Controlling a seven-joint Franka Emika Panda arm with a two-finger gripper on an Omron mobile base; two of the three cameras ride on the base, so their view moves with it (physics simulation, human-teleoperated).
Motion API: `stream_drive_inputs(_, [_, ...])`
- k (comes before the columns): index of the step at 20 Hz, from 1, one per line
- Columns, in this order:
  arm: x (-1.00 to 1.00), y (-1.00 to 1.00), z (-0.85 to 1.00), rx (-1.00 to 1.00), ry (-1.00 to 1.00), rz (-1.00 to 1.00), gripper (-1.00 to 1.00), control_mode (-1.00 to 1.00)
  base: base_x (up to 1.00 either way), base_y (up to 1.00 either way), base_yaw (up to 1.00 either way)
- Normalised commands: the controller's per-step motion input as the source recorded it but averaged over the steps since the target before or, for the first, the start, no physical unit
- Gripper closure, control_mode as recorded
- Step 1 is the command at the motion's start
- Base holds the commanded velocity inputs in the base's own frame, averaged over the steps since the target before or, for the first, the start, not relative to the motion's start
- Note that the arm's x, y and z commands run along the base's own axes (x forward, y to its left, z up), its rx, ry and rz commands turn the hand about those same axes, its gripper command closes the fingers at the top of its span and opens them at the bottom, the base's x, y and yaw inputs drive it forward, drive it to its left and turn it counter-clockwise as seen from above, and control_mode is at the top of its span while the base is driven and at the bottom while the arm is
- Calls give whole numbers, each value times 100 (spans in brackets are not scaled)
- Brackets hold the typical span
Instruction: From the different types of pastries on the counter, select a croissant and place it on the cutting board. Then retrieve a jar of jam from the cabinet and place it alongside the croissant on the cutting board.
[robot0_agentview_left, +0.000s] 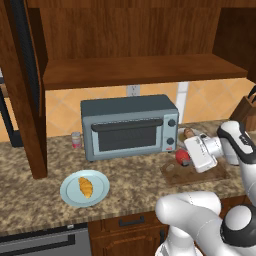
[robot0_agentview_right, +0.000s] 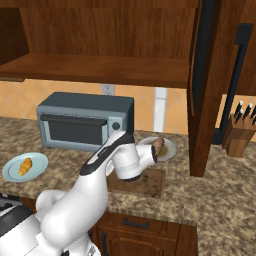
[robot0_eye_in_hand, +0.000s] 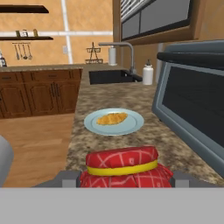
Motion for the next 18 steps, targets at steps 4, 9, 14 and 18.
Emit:
stream_drive_inputs(4, [0,-16,-16,0,0,0,100,-100,0,0,0])
stream_drive_inputs(9, [2,-31,-20,0,0,0,100,-100,0,0,0])
stream_drive_inputs(14, [14,-24,-20,0,0,0,100,-100,0,0,0])
stream_drive_inputs(18, [18,-19,-24,0,0,0,100,-100,0,0,0])
